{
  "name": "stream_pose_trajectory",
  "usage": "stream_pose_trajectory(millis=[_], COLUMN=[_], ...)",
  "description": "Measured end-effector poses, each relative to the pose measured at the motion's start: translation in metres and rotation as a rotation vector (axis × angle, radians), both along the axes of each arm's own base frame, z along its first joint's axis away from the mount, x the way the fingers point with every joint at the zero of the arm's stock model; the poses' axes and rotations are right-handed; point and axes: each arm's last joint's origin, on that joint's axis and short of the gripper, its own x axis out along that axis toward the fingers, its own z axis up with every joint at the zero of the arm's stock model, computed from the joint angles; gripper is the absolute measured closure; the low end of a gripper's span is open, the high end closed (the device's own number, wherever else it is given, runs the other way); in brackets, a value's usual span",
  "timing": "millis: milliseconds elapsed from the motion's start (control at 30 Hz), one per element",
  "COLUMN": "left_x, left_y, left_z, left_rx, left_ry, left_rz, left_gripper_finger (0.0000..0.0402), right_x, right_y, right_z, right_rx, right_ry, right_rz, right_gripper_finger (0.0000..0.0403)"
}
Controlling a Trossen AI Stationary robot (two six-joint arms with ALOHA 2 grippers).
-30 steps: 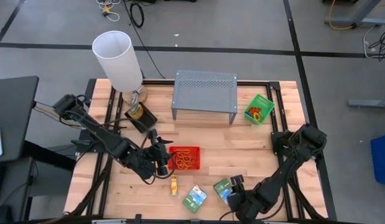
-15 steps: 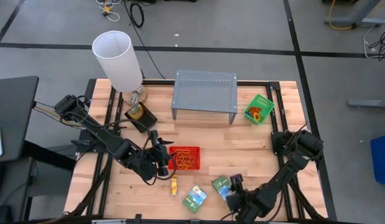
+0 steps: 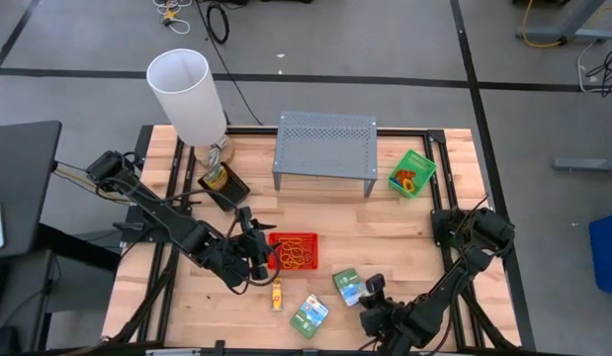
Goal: Pick & Place Office Desk Supplies
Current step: Put the crayons box into the black bin
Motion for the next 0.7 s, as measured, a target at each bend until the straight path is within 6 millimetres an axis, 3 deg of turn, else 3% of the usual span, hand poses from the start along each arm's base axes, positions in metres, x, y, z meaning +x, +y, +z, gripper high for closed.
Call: stream_pose_trajectory(millis=[233, 333, 700], left_x=[0.000, 0.000, 0.000], left_y=[0.000, 0.000, 0.000], left_z=[0.000, 0.000, 0.000], left_rx=[0.000, 0.000, -0.010], left_ry=[0.000, 0.000, 0.004], left_rz=[0.000, 0.000, -0.007], left_gripper_finger=[0.0187, 0.0187, 0.0187], right_x=[0.007, 0.011, 0.039], right_y=[-0.013, -0.014, -0.004], right_z=[0.002, 0.012, 0.102], right_rx=[-0.062, -0.093, -0.051], right_ry=[0.024, 0.048, 0.057], right_rz=[-0.015, 0.001, 0.018], right_gripper_finger=[0.0401, 0.0401, 0.0402])
